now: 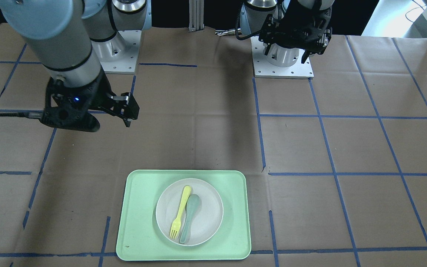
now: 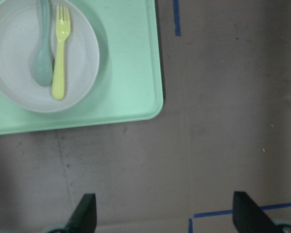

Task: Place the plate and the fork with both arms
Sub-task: 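Raise the left gripper away while the right gripper moves toward the plate, then lower the right gripper over the yellow fork on the plate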

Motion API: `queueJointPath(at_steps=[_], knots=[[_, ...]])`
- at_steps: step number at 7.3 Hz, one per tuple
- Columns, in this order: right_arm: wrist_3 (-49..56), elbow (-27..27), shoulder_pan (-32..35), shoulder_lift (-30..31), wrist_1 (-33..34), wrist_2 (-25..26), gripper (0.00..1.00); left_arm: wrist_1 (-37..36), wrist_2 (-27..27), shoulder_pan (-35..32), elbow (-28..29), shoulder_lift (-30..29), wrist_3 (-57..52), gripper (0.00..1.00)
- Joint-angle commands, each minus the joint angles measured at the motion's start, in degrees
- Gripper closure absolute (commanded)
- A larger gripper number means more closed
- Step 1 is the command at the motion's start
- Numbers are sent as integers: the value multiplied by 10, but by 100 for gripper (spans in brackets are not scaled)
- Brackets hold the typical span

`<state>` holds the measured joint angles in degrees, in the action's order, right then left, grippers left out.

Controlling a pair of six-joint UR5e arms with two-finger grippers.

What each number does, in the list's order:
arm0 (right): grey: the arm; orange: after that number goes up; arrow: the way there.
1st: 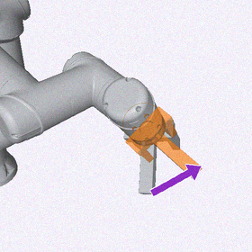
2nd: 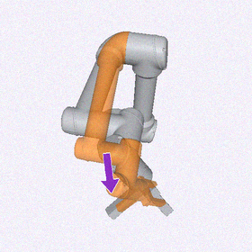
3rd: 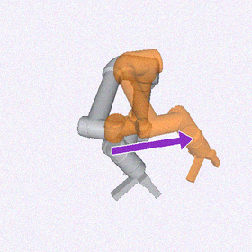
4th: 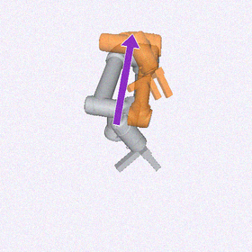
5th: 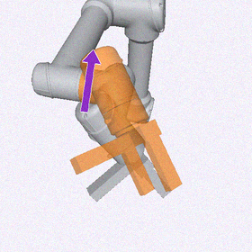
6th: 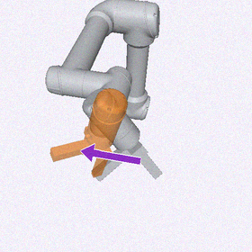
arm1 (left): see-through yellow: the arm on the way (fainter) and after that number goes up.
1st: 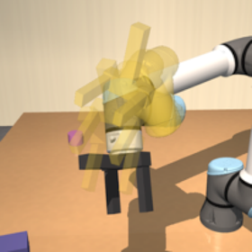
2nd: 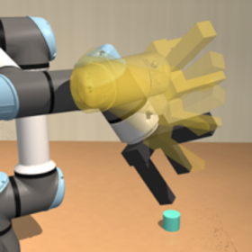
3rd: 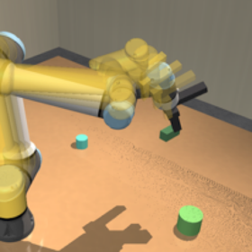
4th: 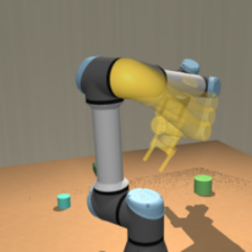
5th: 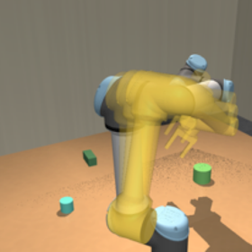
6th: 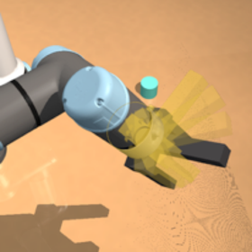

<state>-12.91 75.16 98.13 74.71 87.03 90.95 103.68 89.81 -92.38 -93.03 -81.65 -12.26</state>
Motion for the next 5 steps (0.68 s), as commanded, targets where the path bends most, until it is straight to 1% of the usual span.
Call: queueJointPath(at_steps=[1, 2, 3, 4, 5], knots=[[-25, -18, 50, -61, 73, -2, 0, -9, 1, 4, -5, -10, -10, 1], [-26, -17, 58, -81, 98, -2, 0, -39, 2, 4, -6, -11, -9, 1], [-27, -17, 58, -104, 118, -2, 0, -58, 0, 4, -8, 2, 1, 1], [-27, -17, 60, -119, 133, -1, 0, -60, 0, 4, -7, -11, 50, 1], [-28, -17, 60, -139, 157, -1, 0, -59, 6, 3, -10, 8, 88, 1]])
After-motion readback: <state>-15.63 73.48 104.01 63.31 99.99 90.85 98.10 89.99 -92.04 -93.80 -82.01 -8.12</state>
